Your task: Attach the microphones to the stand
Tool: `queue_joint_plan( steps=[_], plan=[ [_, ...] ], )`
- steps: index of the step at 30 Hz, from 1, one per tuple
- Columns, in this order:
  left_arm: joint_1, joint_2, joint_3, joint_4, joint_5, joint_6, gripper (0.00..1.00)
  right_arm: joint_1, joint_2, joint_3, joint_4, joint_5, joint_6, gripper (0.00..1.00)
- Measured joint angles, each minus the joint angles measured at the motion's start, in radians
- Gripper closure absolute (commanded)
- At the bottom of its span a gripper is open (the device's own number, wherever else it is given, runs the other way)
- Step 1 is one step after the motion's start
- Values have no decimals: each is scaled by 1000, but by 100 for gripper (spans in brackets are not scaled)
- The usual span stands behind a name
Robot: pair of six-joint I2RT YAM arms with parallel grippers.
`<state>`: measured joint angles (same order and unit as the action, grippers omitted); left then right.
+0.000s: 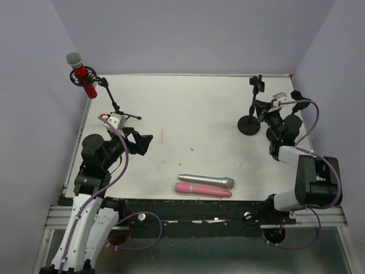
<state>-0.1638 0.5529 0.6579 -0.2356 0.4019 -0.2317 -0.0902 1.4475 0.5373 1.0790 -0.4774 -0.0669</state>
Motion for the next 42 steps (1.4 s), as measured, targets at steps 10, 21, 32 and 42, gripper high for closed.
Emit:
queue_joint_plan(
  steps=[10,21,32,42],
  plan=[
    [0,0,0,0,-1,3,1,15,-8,12,-5,-41,50,68],
    [0,0,0,0,-2,5,1,15,-75,-16,-53,-19,46,56],
    [0,-6,0,-1,-2,5,1,14,-58,6,-97,69,45,50],
    [0,-6,0,-1,-2,5,1,14,104,98,-54,78,48,63]
  ],
)
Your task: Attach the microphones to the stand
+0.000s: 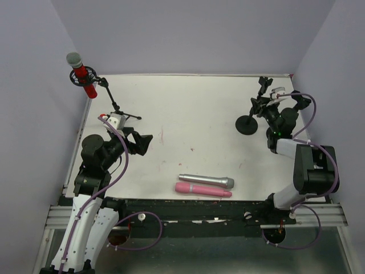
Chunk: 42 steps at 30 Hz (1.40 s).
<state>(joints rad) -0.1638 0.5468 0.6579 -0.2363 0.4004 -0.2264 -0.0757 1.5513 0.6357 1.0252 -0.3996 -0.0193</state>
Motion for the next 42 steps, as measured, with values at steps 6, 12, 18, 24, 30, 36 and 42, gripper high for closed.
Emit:
queue_joint_plan(
  steps=[6,12,18,24,30,36,42],
  plan=[
    [0,0,0,0,0,3,1,4,59,2,60,-11,-7,99],
    [0,0,0,0,-3,6,1,5,70,5,83,-55,-7,99],
    [0,0,0,0,-3,6,1,22,66,13,75,-240,50,99],
    [3,3,0,0,-3,6,1,278,58,121,-2,-443,112,99],
    [5,-16,-16,16,27,18,1,505,184,273,142,-602,264,99],
    [5,-40,-36,32,43,33,1,562,305,298,182,-634,294,96],
    [5,-40,-37,34,46,40,1,574,319,296,115,-634,199,75]
  ],
)
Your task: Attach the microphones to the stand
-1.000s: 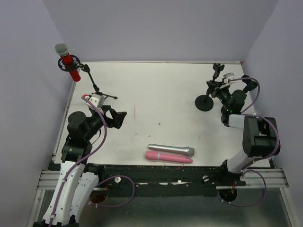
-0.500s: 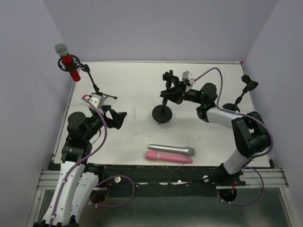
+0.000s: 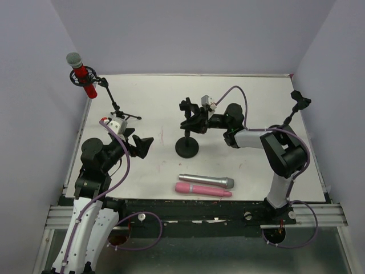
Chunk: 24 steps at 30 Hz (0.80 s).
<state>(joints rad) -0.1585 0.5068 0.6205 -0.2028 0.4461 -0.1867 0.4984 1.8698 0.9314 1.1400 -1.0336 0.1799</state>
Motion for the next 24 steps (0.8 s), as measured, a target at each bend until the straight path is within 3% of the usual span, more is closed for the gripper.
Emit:
queue_joint_plan(
  steps=[5,6,7,19,24],
  plan=[
    [0,0,0,0,0,1,1,2,-37,-30,-43,3,-76,48],
    [0,0,0,0,0,1,1,2,-44,-36,-51,4,-82,19],
    [0,0,0,0,0,1,1,2,-54,-40,-70,5,-90,0],
    [0,-16,0,0,0,4,1,-37,-287,-71,-494,53,-322,0],
    [0,-23,0,0,2,-2,1,-91,-410,-12,-878,121,-515,0]
  ],
)
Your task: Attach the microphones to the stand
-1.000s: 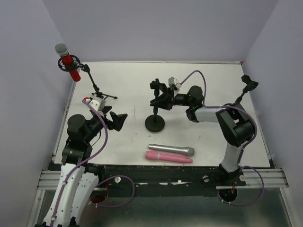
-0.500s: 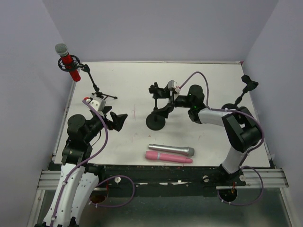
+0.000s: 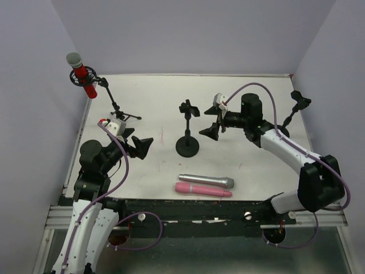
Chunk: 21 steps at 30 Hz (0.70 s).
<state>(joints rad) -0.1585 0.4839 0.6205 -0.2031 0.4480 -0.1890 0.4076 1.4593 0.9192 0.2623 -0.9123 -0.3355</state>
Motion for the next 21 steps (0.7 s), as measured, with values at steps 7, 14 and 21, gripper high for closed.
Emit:
queue_joint_plan(
  steps=[7,14,21],
  plan=[
    [0,-5,0,6,18,-4,1,-4,-161,25,-443,204,-222,0],
    [0,-5,0,17,30,-6,1,-3,-212,-60,-827,85,-569,2],
    [0,-2,-5,23,39,-6,1,53,-270,-124,-946,52,-676,3]
  ],
)
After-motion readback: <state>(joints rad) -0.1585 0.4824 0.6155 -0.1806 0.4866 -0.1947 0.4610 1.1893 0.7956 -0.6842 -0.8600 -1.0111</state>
